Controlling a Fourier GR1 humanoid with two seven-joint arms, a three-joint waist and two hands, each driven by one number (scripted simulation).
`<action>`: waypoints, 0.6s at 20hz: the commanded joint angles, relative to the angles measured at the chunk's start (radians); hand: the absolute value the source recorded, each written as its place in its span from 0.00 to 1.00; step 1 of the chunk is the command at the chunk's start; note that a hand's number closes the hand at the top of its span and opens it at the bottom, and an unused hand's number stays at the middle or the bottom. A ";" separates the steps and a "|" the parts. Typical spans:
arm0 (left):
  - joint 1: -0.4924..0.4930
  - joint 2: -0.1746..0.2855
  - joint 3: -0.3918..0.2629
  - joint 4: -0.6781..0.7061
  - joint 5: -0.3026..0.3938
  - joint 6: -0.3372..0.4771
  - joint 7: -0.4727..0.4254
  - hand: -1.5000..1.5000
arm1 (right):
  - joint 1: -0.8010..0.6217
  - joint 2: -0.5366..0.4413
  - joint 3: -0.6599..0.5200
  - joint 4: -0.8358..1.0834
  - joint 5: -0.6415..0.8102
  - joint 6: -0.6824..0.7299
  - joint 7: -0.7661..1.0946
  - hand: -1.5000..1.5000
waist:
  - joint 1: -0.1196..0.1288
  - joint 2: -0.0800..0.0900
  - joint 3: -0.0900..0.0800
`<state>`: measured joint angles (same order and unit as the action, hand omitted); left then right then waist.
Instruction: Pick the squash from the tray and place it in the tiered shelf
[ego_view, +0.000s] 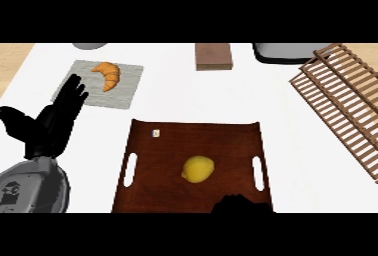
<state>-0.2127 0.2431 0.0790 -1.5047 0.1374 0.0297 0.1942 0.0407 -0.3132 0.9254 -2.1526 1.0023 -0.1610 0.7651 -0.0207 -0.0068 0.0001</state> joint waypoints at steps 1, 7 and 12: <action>-0.036 0.028 0.021 0.001 0.013 -0.016 0.028 0.50 | 0.008 -0.014 -0.074 -0.251 0.014 0.024 0.065 1.00 | 0.001 0.002 -0.001; -0.004 -0.005 0.001 0.011 -0.003 -0.015 -0.017 0.50 | -0.061 -0.016 -0.263 -0.455 -0.052 0.188 0.198 1.00 | 0.011 0.005 -0.001; -0.063 -0.012 0.008 0.057 -0.011 0.005 0.003 0.50 | -0.187 -0.037 -0.486 -0.452 -0.126 0.305 0.242 1.00 | 0.004 0.007 -0.002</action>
<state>-0.2464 0.2396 0.0837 -1.4859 0.1342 0.0258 0.2071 -0.1045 -0.3257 0.5761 -2.3625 1.0013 0.0092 0.9198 -0.0128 -0.0017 -0.0008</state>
